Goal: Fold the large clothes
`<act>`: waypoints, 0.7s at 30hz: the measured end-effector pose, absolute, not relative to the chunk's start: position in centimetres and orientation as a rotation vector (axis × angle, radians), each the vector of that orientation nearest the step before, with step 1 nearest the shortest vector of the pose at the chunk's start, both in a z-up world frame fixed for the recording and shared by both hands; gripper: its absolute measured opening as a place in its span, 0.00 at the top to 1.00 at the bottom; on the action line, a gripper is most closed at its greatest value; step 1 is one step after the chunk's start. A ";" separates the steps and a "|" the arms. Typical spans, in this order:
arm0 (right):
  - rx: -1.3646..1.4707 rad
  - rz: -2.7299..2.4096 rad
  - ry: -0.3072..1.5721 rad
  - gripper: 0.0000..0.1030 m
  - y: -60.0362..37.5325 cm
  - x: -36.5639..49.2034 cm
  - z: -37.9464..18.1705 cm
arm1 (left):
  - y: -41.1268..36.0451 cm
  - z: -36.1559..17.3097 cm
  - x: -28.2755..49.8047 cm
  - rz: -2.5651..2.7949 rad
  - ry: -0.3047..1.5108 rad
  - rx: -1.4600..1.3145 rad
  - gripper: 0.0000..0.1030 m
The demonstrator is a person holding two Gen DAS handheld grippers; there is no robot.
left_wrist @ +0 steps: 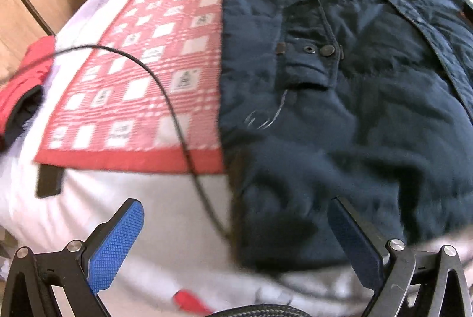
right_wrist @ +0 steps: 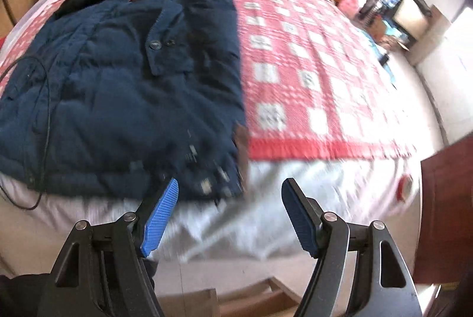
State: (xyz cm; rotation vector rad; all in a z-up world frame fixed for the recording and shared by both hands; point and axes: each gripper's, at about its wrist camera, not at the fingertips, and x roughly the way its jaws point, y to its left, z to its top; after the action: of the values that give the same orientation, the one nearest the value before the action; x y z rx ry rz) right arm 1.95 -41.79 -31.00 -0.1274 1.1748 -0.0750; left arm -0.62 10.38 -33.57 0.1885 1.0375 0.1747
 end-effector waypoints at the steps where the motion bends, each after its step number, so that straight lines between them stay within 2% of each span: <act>1: -0.129 -0.085 1.176 0.26 -42.0 1.3 -30.7 | 10.9 -33.2 -1.4 0.178 1.037 0.179 0.00; 10: -0.048 -0.149 1.184 0.26 -42.0 -3.3 -29.7 | 14.1 -33.0 -6.3 0.256 1.077 0.117 0.00; 21: -0.009 -0.131 1.193 0.26 -41.1 -2.6 -32.5 | 12.8 -37.3 -1.7 0.292 1.070 0.060 0.01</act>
State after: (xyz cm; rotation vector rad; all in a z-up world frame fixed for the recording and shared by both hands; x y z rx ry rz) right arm -2.61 -41.14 -32.53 -0.0086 1.1926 -0.1309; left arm -1.73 12.81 -37.27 0.0598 1.0704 0.2922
